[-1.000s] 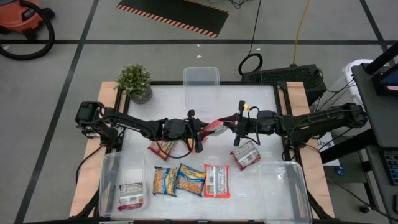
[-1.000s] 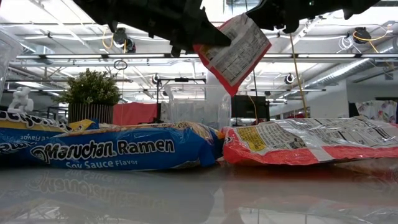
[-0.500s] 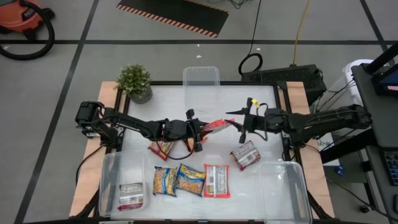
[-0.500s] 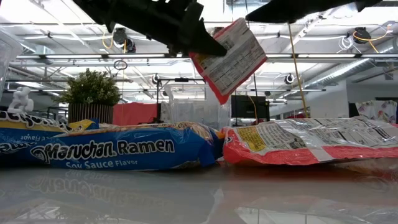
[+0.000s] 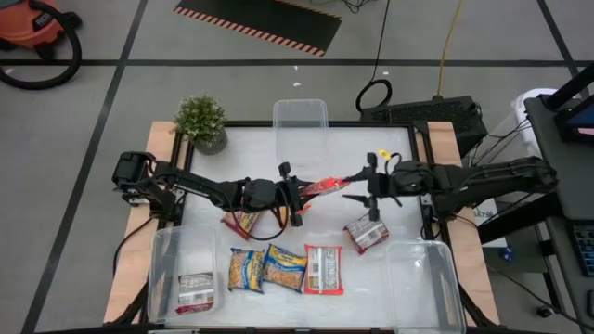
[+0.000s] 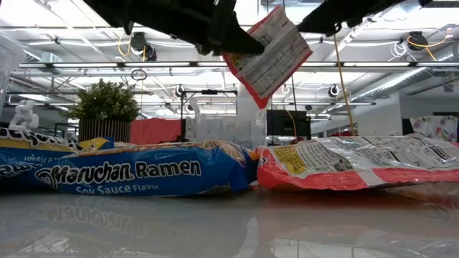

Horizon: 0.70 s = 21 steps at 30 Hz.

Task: Sort Maruchan noodles
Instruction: Put the top right orange noodle pack into the top transparent bin

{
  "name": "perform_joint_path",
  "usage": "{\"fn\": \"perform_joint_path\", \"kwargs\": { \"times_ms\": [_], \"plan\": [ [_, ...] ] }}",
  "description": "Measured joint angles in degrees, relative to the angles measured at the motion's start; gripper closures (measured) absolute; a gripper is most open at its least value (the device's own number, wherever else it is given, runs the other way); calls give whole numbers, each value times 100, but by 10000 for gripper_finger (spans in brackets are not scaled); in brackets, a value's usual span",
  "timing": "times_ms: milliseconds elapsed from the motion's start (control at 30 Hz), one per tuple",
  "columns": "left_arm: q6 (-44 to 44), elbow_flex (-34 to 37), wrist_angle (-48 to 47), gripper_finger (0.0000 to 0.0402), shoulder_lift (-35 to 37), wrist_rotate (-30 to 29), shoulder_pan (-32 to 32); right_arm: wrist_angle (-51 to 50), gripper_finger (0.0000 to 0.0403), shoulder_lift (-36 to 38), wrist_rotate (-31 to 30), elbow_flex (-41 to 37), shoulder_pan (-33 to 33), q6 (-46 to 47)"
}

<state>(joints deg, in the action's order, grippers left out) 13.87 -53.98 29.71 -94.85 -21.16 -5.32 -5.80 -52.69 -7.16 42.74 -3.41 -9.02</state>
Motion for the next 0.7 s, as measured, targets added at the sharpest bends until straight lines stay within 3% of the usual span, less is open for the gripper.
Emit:
{"fn": "perform_joint_path", "kwargs": {
  "times_ms": [300,533,700],
  "plan": [
    [305,0,-273,264,0,55,-43,893,191,-777,-40,0,-21,-265],
    [559,2,-569,264,0,76,-119,902,182,-994,-2,0,24,-440],
    [600,2,-438,264,0,84,-146,928,184,-1434,434,4,185,-506]
  ]
}}
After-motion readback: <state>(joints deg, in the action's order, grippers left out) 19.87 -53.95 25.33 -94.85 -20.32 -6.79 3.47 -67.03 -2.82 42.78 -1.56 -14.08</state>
